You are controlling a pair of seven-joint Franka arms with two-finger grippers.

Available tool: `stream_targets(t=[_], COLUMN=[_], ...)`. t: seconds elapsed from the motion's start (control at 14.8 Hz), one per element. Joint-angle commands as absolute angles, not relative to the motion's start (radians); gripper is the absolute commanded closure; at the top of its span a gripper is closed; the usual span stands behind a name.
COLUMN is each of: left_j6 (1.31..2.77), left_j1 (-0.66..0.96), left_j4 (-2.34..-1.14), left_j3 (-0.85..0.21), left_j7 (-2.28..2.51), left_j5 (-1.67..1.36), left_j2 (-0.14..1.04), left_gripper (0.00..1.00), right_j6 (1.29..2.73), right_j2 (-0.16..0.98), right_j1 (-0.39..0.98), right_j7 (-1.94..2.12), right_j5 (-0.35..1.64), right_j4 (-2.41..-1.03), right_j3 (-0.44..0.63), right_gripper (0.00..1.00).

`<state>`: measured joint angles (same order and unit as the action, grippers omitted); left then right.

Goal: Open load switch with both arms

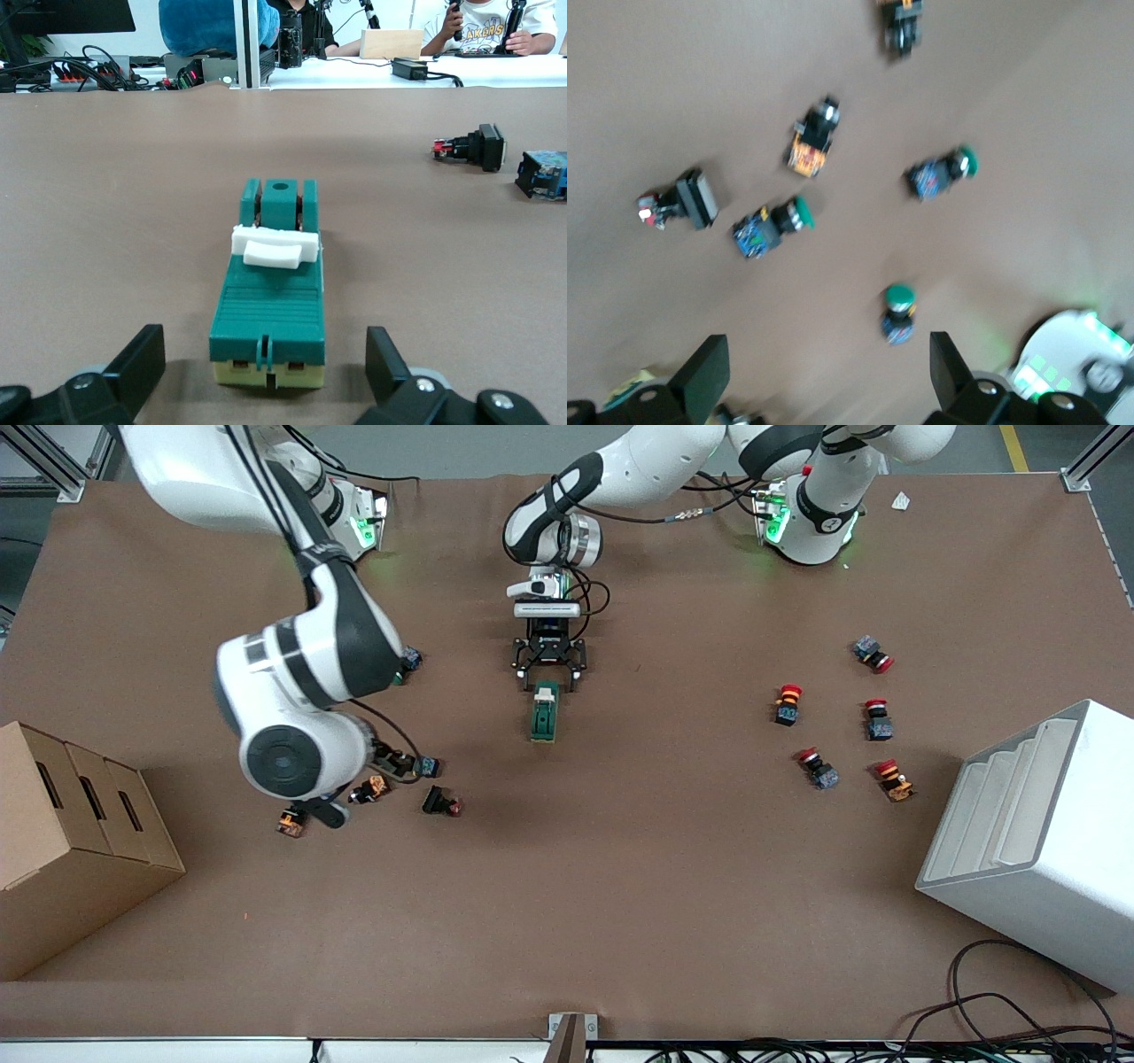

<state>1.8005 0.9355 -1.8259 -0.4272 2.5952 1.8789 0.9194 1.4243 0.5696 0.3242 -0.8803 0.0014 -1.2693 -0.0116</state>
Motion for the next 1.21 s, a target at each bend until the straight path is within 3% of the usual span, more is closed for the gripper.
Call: stream_targets(t=[0.0,0.54,0.81,1.15], left_j6=[1.809,1.881,1.888,1.888], left_j1=[0.936,0.900,0.868,0.782], left_j4=[-1.825,-1.686,-1.441,-1.405], left_j3=[-0.425,-0.451,-0.494,-0.502], left_j7=[2.552,2.202,1.899,1.635], left_j5=[1.862,1.616,1.271,1.028], left_j2=[0.948,0.898,0.881,0.749], left_gripper=[0.00,0.00,0.00,0.00], right_j6=[1.427,1.437,1.427,1.424], right_j2=[0.491,0.422,0.399,0.394], right_j1=[0.229,-0.046,-0.074,-0.084], right_j7=[-0.613,0.018,0.025,0.037], right_j5=[-0.046,-0.101,-0.104,-0.106], right_j4=[-1.315,-1.301,-1.261,-1.229], right_j3=[-0.031,-0.034,-0.031,-0.040], right_gripper=[0.00,0.00,0.00,0.00])
